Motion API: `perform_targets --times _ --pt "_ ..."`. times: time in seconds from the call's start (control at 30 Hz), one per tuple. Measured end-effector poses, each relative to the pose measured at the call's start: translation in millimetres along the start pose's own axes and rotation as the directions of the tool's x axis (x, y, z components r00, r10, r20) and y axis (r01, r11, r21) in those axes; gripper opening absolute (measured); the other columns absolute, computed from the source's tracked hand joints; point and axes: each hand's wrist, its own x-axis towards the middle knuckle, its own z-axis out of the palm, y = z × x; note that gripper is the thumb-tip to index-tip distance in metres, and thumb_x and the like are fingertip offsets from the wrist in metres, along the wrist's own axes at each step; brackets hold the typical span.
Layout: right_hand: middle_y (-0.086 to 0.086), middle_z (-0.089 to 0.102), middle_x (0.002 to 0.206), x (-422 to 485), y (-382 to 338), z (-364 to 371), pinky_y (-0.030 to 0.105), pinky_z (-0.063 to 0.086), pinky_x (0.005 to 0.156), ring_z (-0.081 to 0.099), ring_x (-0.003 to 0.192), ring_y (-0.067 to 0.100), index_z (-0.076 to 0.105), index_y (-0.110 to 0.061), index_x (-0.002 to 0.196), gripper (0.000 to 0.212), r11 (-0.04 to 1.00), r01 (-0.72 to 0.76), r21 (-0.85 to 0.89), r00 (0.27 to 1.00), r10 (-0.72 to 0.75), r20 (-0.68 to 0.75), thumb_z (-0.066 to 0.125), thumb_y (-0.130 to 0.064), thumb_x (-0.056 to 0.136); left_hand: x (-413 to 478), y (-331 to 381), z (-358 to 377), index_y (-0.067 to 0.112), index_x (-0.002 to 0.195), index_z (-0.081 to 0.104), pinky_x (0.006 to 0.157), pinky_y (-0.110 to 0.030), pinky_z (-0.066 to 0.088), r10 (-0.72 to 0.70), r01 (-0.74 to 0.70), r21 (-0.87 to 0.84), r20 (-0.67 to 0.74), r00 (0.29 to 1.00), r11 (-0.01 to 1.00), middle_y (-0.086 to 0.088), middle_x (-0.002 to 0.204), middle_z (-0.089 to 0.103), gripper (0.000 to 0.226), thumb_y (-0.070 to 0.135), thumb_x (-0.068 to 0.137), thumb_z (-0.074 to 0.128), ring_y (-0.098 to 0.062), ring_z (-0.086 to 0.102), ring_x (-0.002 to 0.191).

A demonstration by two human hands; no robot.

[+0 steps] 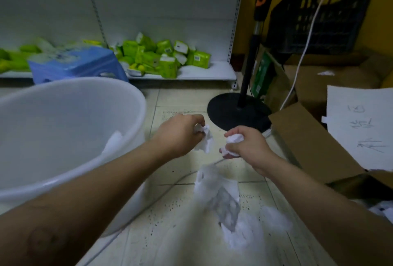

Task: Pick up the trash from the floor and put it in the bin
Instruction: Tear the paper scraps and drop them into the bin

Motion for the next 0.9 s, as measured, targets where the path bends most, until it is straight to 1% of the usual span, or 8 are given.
perform_targets --times 0.17,0.37,0.47,0.53,0.57,0.67,0.77,0.9 --pt "0.017 0.065 0.087 15.3 -92.7 29.3 0.03 0.054 0.047 0.069 0.06 0.029 0.061 -0.007 0.09 0.015 0.974 0.194 0.118 0.975 -0.205 0.086 0.069 -0.001 0.08 1.8 -44.4 -75.6 0.025 0.102 0.067 0.075 -0.038 0.053 -0.079 0.082 0.046 -0.068 0.995 0.996 -0.005 0.094 0.069 0.025 0.043 0.087 0.059 -0.026 0.062 0.086" --pt "0.001 0.066 0.072 24.4 -167.1 120.5 0.032 0.057 0.061 0.059 0.066 0.015 0.071 -0.01 0.081 0.004 0.932 0.359 0.047 0.914 -0.361 0.186 0.068 -0.008 0.081 -39.3 -144.3 -126.2 0.015 0.069 0.064 0.054 -0.029 0.032 -0.323 0.32 -0.046 -0.193 0.927 0.946 -0.003 0.067 0.062 0.033 0.041 0.089 0.059 -0.021 0.055 0.066" --pt "0.0 0.064 0.122 20.2 -175.4 168.7 0.029 0.044 0.096 0.058 0.112 0.018 0.065 -0.029 0.117 0.036 0.757 0.56 -0.337 0.818 -0.441 0.369 0.067 -0.03 0.08 -63.6 -192.0 -133.3 0.016 0.104 0.068 0.076 -0.032 0.046 -0.439 0.453 0.098 -0.138 0.888 0.886 -0.012 0.104 0.069 0.032 0.04 0.092 0.051 -0.027 0.062 0.094" --pt "-0.002 0.026 0.157 16.6 -168.4 190.2 0.046 0.015 0.118 0.024 0.144 0.024 0.036 -0.045 0.139 0.064 0.531 0.641 -0.554 0.759 -0.331 0.561 0.061 -0.05 0.08 -80.6 -210.7 -130.2 0.026 0.142 0.037 0.1 -0.04 0.041 -0.551 0.524 0.266 0.032 0.834 0.809 -0.016 0.143 0.044 0.063 0.053 0.087 0.051 -0.032 0.049 0.123" --pt "-0.002 0.012 0.161 16.1 -164.0 196.7 0.053 0.002 0.118 0.01 0.148 0.025 0.027 -0.048 0.142 0.068 0.48 0.645 -0.594 0.756 -0.287 0.588 0.057 -0.056 0.081 -87.1 -215.0 -125.9 0.03 0.148 0.022 0.106 -0.044 0.036 -0.582 0.533 0.309 0.087 0.809 0.787 -0.016 0.152 0.031 0.077 0.06 0.084 0.052 -0.033 0.041 0.131" --pt "-0.001 0.009 0.161 24.1 -156.2 192.9 0.058 -0.008 0.116 0.004 0.149 0.022 0.027 -0.046 0.143 0.065 0.401 0.635 -0.66 0.772 -0.342 0.536 0.052 -0.056 0.084 -90.4 -206.2 -114.2 0.029 0.146 0.029 0.107 -0.043 0.036 -0.471 0.437 0.264 0.081 0.878 0.86 -0.007 0.152 0.033 0.075 0.063 0.082 0.052 -0.027 0.04 0.133" --pt "-0.001 0.023 0.158 31.9 -151.1 162.7 0.056 0.0 0.117 0.015 0.146 0.018 0.031 -0.043 0.142 0.063 0.493 0.586 -0.643 0.807 -0.425 0.409 0.054 -0.053 0.084 -74.0 -174.7 -107.1 0.027 0.137 0.045 0.104 -0.036 0.039 -0.269 0.262 0.148 0.032 0.962 0.954 -0.002 0.141 0.049 0.063 0.058 0.084 0.055 -0.021 0.047 0.126" --pt "0.001 0.023 0.158 35.8 -125.3 108.6 0.053 0.008 0.118 0.017 0.146 0.02 0.021 -0.041 0.146 0.075 0.528 0.482 -0.699 0.874 -0.341 0.345 0.057 -0.056 0.081 -41.2 -113.3 -86.6 0.026 0.135 0.047 0.101 -0.033 0.037 -0.033 0.033 0.023 0.019 0.999 0.999 0.0 0.139 0.051 0.062 0.057 0.083 0.057 -0.019 0.046 0.126"
